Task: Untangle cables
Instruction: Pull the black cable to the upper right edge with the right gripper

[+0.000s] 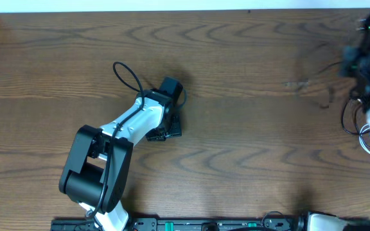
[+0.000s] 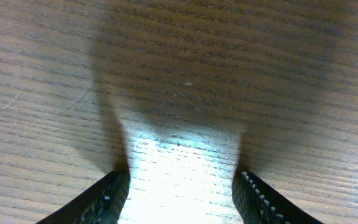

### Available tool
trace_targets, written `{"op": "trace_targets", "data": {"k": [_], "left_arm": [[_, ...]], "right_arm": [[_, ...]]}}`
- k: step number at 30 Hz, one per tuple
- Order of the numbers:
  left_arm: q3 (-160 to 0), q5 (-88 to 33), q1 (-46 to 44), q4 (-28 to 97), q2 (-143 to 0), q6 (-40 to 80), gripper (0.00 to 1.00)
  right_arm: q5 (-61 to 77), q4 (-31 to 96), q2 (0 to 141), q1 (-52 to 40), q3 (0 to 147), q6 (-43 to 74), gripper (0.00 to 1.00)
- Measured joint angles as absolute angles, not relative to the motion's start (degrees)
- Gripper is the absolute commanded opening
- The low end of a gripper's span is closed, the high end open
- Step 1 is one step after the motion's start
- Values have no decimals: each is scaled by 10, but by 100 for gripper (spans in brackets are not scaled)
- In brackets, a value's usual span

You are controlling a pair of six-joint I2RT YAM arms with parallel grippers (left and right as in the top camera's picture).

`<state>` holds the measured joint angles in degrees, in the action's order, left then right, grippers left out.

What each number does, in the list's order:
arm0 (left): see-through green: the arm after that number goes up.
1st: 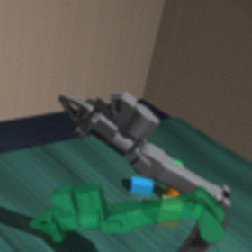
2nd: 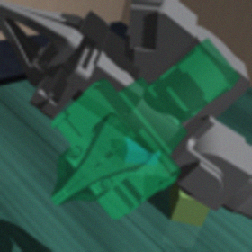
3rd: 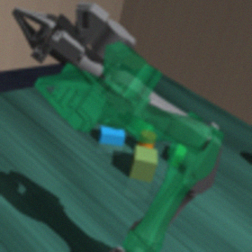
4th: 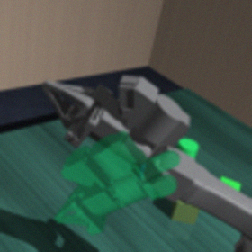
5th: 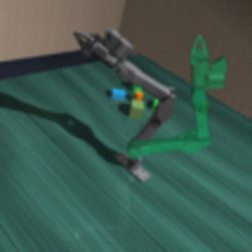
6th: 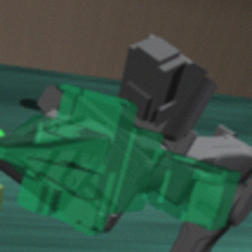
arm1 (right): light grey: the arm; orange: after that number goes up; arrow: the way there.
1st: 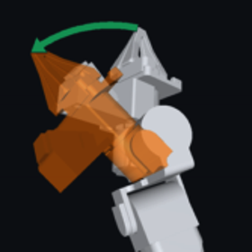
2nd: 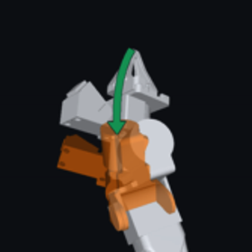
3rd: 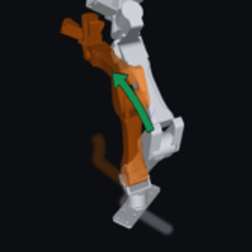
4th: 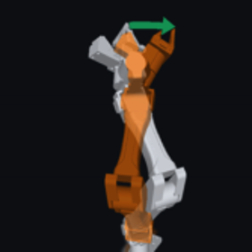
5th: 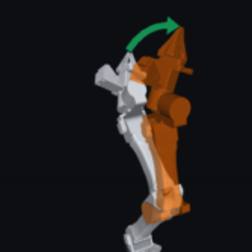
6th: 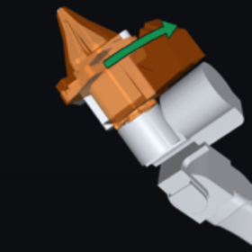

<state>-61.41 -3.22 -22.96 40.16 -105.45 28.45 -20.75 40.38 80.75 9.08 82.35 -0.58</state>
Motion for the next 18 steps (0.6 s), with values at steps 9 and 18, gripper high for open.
{"op": "trace_targets", "data": {"k": [9,18], "left_arm": [[-614,-33,-229,402,-1054,284,59],[-614,-33,-229,402,-1054,284,59]], "right_arm": [[-291,402,775,172,823,31,1],[-301,418,792,197,823,49,1]]}}
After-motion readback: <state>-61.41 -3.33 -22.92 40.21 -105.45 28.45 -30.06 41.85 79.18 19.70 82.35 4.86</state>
